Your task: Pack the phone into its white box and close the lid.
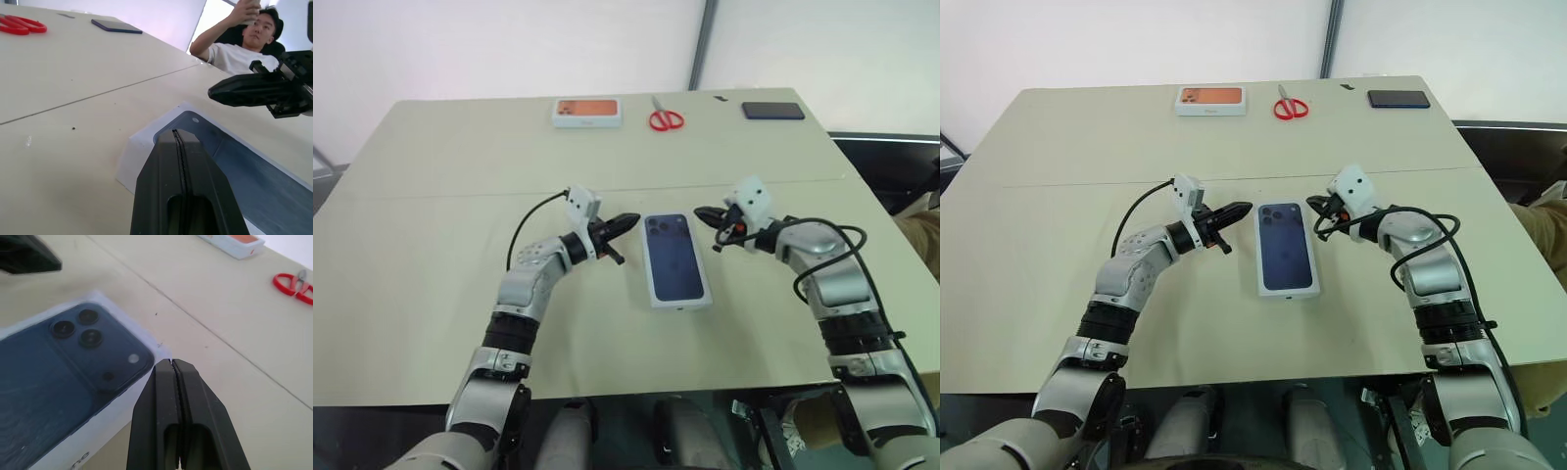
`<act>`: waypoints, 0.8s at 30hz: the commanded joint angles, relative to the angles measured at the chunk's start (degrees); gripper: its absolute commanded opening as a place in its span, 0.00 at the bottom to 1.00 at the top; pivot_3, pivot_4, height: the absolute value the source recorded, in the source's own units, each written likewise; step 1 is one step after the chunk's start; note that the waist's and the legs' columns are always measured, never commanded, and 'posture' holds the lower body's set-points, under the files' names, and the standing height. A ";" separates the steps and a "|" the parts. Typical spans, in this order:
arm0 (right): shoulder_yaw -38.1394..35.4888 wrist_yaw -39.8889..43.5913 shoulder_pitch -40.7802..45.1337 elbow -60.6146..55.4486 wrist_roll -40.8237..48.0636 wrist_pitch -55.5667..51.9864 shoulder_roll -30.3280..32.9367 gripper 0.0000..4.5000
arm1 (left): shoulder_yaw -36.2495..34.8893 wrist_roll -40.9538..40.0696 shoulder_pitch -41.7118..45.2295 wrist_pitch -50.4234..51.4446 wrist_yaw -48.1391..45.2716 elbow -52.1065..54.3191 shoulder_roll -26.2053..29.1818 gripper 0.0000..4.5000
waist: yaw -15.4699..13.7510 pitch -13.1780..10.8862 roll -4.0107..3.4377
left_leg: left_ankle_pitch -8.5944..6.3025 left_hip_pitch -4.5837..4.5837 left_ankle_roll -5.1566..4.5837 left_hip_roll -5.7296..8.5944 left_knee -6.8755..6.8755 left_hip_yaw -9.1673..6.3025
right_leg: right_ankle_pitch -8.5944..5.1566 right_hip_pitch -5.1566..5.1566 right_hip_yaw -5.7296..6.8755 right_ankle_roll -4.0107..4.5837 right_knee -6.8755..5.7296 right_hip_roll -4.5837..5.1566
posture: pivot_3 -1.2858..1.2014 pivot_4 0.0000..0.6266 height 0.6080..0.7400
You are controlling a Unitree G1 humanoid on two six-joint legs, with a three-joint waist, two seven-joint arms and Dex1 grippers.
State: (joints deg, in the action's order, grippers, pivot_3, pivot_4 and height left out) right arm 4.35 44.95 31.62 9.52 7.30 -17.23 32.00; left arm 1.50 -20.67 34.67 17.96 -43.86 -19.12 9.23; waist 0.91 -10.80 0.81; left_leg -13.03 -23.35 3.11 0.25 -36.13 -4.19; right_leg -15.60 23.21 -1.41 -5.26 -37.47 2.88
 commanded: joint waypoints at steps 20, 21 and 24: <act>3.35 -1.05 0.48 0.63 -4.78 0.90 -1.36 0.01 | -2.55 -0.14 3.93 -1.05 -0.01 -1.95 -0.52 0.00 | -0.01 0.07 0.01 | 0.00 0.07 0.00 0.00 -0.01 -0.01 | 0.00 -0.08 0.00 0.00 -0.02 0.00 | 0.52 0.24 1.00; 2.35 -1.02 1.04 0.36 -3.68 0.15 -1.63 0.01 | -2.56 -0.51 4.18 -0.83 -0.23 -1.38 -0.66 0.00 | 0.04 0.07 0.01 | 0.00 0.07 0.00 0.00 -0.01 0.00 | 0.00 -0.08 0.00 0.00 -0.02 0.00 | 0.52 0.24 1.00; 0.09 0.01 2.12 -0.90 -0.58 -1.38 -2.12 0.01 | -1.73 -0.52 4.37 -0.75 -0.64 -0.43 -1.28 0.00 | 0.02 0.07 0.01 | 0.00 0.07 0.01 0.00 -0.01 -0.01 | 0.00 -0.07 0.01 0.00 -0.03 0.00 | 0.52 0.24 1.00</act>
State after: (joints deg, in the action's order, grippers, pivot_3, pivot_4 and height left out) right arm 7.08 44.39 31.99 10.95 4.42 -18.30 30.09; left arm -0.29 -20.30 37.81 17.31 -43.91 -22.12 8.30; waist 0.93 -10.74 0.82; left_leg -13.03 -23.29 3.12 0.25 -36.14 -4.20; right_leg -15.60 23.13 -1.40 -5.26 -37.50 2.88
